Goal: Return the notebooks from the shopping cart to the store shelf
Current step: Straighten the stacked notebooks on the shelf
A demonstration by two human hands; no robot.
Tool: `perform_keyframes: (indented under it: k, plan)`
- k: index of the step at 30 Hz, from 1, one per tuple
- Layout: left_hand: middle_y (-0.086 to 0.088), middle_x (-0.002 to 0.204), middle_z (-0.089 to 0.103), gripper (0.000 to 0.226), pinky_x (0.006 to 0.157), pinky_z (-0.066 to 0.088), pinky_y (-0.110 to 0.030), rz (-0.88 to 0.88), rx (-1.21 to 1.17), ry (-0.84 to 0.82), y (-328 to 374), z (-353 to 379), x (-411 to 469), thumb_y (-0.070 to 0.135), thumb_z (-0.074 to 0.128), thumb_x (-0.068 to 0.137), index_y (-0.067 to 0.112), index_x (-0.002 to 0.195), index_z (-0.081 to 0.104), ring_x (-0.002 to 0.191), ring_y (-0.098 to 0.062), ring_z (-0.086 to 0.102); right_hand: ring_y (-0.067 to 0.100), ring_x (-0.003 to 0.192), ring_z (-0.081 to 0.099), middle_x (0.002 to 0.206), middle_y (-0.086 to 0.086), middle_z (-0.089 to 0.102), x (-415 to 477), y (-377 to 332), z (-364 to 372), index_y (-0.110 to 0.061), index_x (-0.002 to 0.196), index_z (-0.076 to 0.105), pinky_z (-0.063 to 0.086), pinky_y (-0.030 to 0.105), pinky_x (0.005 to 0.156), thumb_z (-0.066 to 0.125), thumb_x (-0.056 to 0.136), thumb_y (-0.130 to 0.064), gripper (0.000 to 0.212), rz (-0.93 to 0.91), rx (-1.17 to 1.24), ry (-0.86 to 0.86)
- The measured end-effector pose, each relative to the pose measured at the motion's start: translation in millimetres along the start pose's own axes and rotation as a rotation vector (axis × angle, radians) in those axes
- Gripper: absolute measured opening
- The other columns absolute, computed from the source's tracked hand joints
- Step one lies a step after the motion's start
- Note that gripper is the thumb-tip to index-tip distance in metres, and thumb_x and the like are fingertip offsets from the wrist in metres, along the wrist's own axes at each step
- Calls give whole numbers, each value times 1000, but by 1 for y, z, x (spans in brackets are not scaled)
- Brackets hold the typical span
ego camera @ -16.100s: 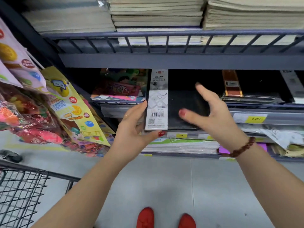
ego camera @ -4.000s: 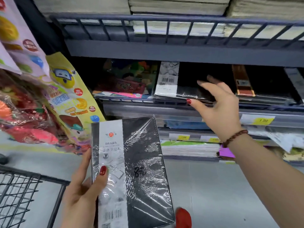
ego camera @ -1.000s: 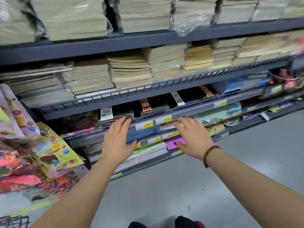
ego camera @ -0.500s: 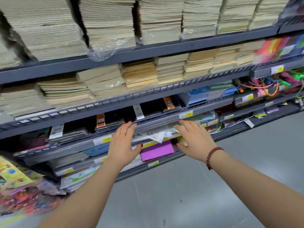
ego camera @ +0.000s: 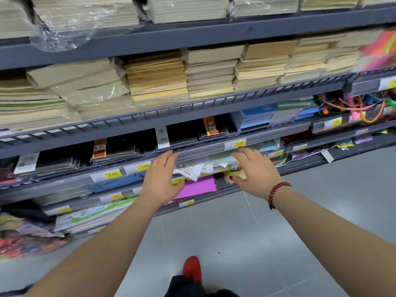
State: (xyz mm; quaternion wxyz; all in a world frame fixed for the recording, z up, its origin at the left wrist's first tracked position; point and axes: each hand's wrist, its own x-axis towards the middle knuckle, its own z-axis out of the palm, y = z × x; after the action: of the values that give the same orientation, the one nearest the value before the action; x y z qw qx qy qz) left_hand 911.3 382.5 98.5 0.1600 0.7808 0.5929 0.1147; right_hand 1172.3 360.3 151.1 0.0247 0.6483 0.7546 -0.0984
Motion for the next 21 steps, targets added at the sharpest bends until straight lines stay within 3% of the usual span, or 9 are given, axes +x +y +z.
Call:
perform_keyframes:
  k: [6,10,14,21]
  plan:
    - [-7,152,31,82,111,29,-45,-25,-24,-27,2,21,45,41,69,78,14,146,30,139,-28,28,25,132,33,144,5,38,48,26,13,-19,141,34,31,40,106,57,86,-43,64,14,122,5]
    - [-7,151,33,79,114,24,-37,-73,-72,3,4,41,74,42,66,82,13,145,31,140,-25,27,25,130,36,141,6,42,89,48,32,-17,142,33,32,37,107,59,86,-43,67,-25,233,-3]
    - [-6,146,41,70,112,23,-31,-144,-215,104,9,63,104,41,65,85,14,144,36,137,-22,30,25,132,34,141,9,42,131,66,50,-15,143,32,29,34,108,62,85,-40,69,-75,381,56]
    - [-3,123,62,55,102,39,-42,-211,-263,324,14,99,141,43,64,85,18,132,53,117,-27,47,23,121,46,127,10,51,186,92,82,-16,142,34,37,29,95,60,85,-46,69,-124,447,106]
